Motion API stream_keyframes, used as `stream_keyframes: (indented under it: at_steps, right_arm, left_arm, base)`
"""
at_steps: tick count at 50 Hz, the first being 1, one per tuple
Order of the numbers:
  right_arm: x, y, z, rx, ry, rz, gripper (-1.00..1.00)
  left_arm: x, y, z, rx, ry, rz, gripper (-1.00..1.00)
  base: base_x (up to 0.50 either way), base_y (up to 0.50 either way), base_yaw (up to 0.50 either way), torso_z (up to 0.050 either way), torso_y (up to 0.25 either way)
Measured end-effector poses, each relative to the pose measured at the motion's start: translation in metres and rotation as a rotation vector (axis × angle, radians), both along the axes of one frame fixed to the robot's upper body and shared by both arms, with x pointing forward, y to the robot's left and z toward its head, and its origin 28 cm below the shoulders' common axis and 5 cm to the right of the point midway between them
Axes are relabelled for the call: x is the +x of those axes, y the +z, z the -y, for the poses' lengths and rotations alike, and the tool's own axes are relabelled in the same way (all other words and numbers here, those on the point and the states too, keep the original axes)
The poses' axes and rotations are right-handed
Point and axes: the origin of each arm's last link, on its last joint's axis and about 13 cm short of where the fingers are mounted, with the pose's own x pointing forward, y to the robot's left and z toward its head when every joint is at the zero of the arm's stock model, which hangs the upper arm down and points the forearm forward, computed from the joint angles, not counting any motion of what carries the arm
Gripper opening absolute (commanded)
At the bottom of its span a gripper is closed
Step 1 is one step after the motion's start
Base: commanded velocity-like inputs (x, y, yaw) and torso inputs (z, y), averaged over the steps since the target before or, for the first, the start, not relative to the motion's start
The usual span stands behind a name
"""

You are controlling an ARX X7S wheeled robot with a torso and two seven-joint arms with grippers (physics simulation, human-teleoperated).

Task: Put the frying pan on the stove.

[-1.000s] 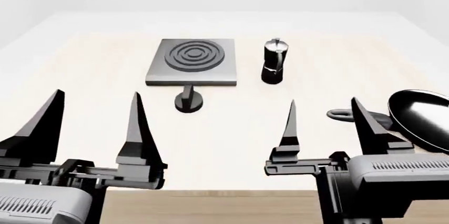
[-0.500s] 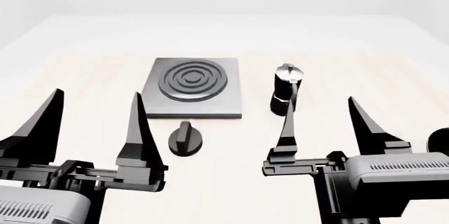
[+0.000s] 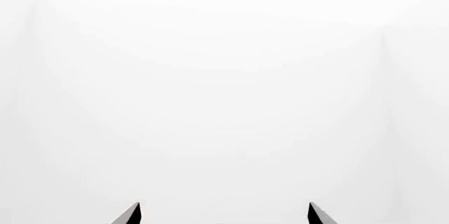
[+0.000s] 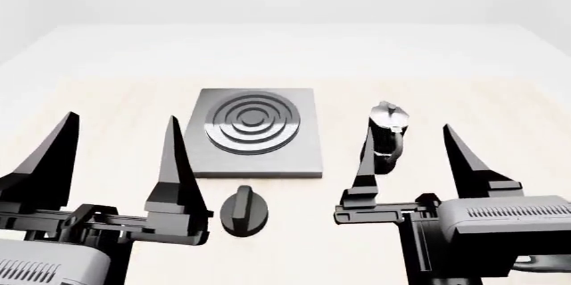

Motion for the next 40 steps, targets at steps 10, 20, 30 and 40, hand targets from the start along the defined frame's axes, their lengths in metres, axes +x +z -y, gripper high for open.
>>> stream_keyframes:
  at_steps: [10, 20, 30, 40]
  right_arm:
    - [-0.0003, -0.0005, -0.001, -0.02, 0.001, 0.0, 1.0]
    - [-0.0005, -0.001, -0.0015, 0.005, 0.009, 0.002, 1.0]
    - [-0.0005, -0.0011, -0.0014, 0.016, 0.01, 0.005, 1.0]
    - [-0.0006, -0.0009, -0.0013, 0.021, 0.01, 0.007, 1.0]
  left_arm:
    - [-0.0007, 0.0012, 0.0, -0.004, -0.001, 0.003, 1.0]
    - [-0.0015, 0.0017, 0.0, -0.001, -0.009, -0.001, 1.0]
    - [-0.0028, 0.0026, 0.0003, 0.002, -0.02, -0.001, 1.0]
    - [-0.0037, 0.0031, 0.0003, 0.003, -0.025, 0.001, 1.0]
  base:
    - [0.0, 0.5, 0.0, 0.0, 0.0]
    - [0.0, 0.04, 0.0, 0.033, 0.0]
    - [0.0, 0.0, 0.0, 0.05, 0.0]
    - [0.0, 0.0, 0.0, 0.05, 0.0]
